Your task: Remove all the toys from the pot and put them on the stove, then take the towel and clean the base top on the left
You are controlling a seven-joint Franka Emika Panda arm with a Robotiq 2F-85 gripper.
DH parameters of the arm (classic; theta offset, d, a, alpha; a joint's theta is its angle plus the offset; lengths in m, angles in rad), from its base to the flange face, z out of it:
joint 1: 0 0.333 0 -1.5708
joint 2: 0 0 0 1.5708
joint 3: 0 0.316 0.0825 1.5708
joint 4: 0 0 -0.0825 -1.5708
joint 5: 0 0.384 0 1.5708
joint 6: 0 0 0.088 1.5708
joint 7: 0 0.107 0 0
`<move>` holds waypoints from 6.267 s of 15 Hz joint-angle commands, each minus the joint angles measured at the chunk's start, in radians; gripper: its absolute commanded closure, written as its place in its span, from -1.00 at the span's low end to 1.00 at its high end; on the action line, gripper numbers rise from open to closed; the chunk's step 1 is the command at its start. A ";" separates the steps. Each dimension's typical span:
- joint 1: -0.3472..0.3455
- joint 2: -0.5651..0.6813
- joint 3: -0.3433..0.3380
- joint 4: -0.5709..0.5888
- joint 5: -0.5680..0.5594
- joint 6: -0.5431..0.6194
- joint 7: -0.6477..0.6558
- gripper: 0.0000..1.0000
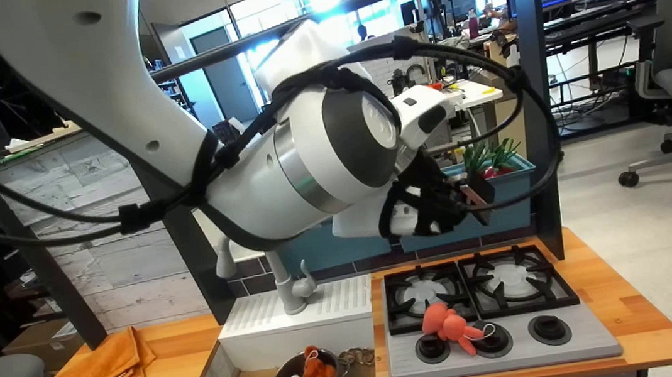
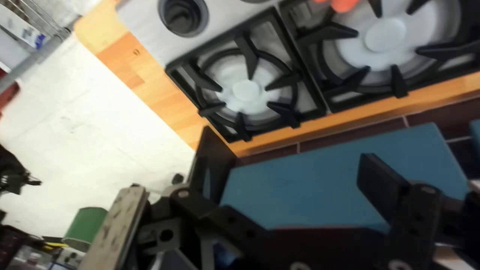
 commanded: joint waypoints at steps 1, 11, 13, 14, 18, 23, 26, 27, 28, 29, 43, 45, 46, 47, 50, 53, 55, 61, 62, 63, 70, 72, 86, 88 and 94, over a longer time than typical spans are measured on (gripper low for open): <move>-0.127 -0.005 0.235 0.089 0.081 -0.080 -0.265 -1.00; -0.110 0.015 0.241 0.013 0.129 -0.228 -0.451 -1.00; -0.100 0.028 0.274 -0.020 0.128 -0.263 -0.506 -1.00; -0.096 0.033 0.292 -0.039 0.127 -0.277 -0.533 -1.00; -0.084 0.053 0.367 -0.089 0.119 -0.351 -0.646 -1.00; -0.045 0.077 0.390 -0.080 0.133 -0.398 -0.691 -1.00; -0.031 0.078 0.388 -0.079 0.140 -0.402 -0.690 -1.00; -0.052 0.092 0.404 -0.070 0.149 -0.388 -0.709 -1.00; -0.060 0.106 0.414 -0.055 0.158 -0.401 -0.716 -1.00; -0.068 0.123 0.428 -0.041 0.167 -0.390 -0.726 -1.00; -0.010 0.314 0.436 0.260 0.234 -0.443 -0.651 0.25; -0.007 0.328 0.425 0.290 0.238 -0.462 -0.640 -0.28; -0.005 0.336 0.418 0.302 0.239 -0.473 -0.635 -0.28; -0.002 0.345 0.411 0.314 0.242 -0.489 -0.628 -0.41; 0.005 0.376 0.388 0.347 0.241 -0.530 -0.610 -0.83; 0.004 0.407 0.380 0.375 0.242 -0.544 -0.602 -0.22; 0.003 0.410 0.383 0.377 0.241 -0.540 -0.604 -0.04; -0.012 0.361 0.409 0.321 0.246 -0.518 -0.627 0.88; -0.020 0.346 0.418 0.302 0.249 -0.510 -0.634 0.97; -0.038 0.321 0.437 0.269 0.234 -0.501 -0.637 0.99; -0.145 0.035 0.476 -0.037 0.273 -0.359 -0.706 0.94; -0.216 -0.034 0.517 -0.076 0.325 -0.286 -0.724 0.94; -0.173 0.278 0.198 0.621 0.462 -0.342 -0.205 0.94; -0.160 0.352 0.148 0.715 0.440 -0.375 -0.096 0.94; -0.135 0.413 0.105 0.802 0.419 -0.490 -0.033 -0.16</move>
